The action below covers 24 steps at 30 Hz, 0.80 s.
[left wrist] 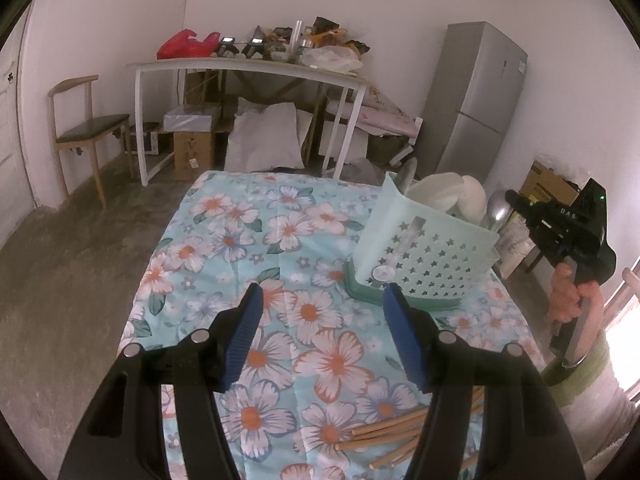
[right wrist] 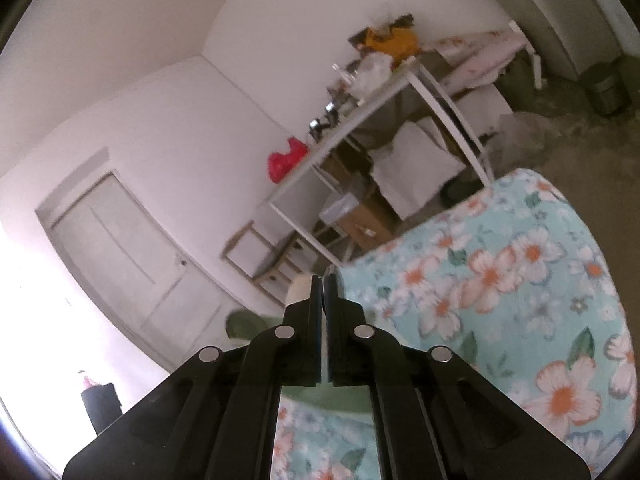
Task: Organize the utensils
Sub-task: 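Carry the steel spoon into the green caddy and open the right gripper, then move the left gripper to the wooden chopsticks and grasp one chopstick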
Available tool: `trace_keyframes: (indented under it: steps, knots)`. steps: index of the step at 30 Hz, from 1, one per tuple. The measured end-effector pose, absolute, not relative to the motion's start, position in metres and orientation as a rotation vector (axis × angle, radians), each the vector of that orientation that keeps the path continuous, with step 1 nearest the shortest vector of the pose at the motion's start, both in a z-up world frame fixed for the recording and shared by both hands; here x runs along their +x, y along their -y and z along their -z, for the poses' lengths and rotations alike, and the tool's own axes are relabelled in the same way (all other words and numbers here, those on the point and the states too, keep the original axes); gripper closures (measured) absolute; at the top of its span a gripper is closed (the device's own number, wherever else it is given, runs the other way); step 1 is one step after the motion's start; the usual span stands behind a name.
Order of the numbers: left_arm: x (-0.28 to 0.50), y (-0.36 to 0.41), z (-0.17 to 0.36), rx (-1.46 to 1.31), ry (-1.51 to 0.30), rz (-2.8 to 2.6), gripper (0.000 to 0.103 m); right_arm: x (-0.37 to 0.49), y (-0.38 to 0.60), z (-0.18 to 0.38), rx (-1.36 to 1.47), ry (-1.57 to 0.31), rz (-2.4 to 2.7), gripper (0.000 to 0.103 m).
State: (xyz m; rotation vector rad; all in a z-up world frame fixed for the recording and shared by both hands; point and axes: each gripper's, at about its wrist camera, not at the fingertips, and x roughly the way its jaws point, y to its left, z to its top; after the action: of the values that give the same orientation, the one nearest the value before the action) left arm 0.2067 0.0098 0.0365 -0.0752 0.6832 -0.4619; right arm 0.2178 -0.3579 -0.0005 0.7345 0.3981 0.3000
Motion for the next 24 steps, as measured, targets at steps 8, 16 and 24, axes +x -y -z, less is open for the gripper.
trace_keyframes:
  steps: [8, 16, 24]
  knots:
    - [0.206, -0.007, -0.034, -0.081, -0.692, 0.47, 0.036, 0.197, 0.355, -0.023, 0.592, -0.393, -0.198, 0.07]
    - [0.202, -0.01, -0.033, -0.094, -0.687, 0.473, 0.034, 0.18, 0.357, -0.036, 0.547, -0.369, -0.152, 0.06]
    - [0.197, -0.012, -0.029, -0.115, -0.69, 0.489, 0.03, 0.153, 0.334, -0.038, 0.432, -0.462, -0.054, 0.033]
